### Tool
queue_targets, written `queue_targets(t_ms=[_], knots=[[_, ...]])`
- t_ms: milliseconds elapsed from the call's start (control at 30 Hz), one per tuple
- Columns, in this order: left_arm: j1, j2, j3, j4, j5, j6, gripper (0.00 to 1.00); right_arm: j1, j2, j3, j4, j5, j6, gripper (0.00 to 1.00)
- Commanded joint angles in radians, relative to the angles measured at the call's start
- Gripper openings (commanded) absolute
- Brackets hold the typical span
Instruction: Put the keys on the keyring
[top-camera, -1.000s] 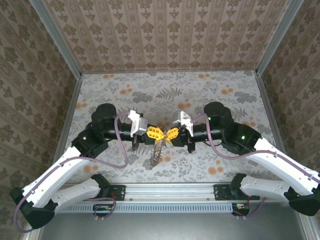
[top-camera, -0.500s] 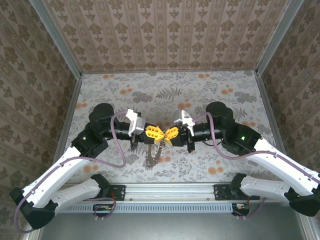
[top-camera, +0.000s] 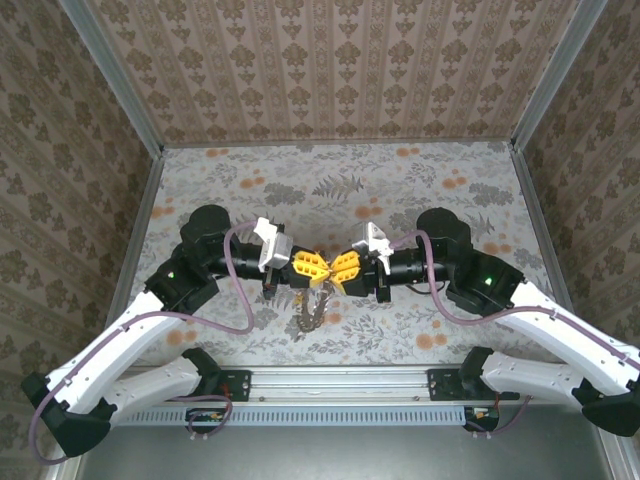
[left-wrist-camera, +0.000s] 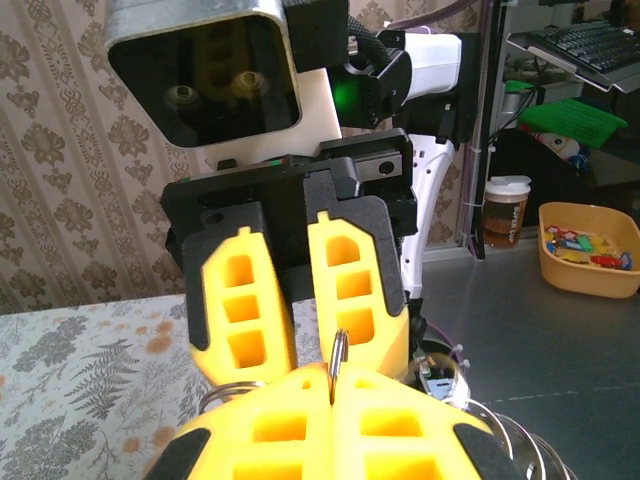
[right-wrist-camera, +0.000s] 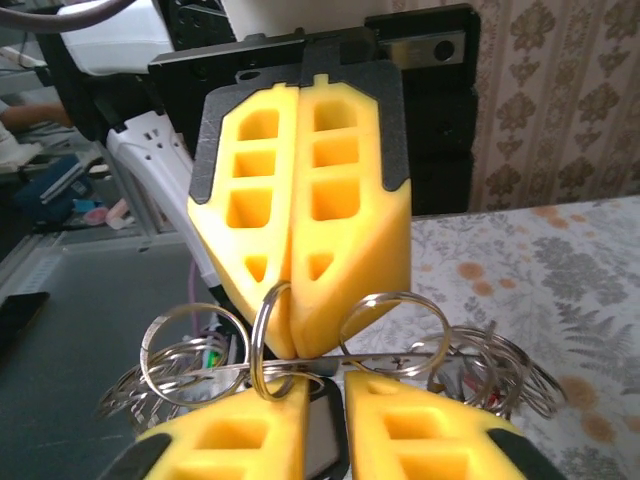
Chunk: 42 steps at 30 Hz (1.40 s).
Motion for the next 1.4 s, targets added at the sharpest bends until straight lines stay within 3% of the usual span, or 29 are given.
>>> queue_targets(t_ms=[0,267,900,1133,1367], knots=[[-0.003,-0.002,0.006,0.013,-0.006,-0.011,0.00,0.014,-0.056,-0.014,0.097,0.075,0.000,0.29],[0.006,-0.006,0.007,0.012,-0.006,-0.015,0.00,0.012,-0.135,-0.036,0.061,0.187,-0.023,0.34],[0.016,-0.004,-0.007,0.049,-0.024,-0.038,0.00,0.014,-0.067,-0.045,0.104,0.054,-0.002,0.30],[0.022,-0.017,-0.012,0.047,-0.030,-0.043,0.00,0.016,-0.109,-0.066,0.090,0.080,-0.014,0.40],[0.026,-0.020,-0.020,0.069,-0.030,-0.057,0.00,0.016,-0.108,-0.074,0.102,0.067,-0.009,0.38]])
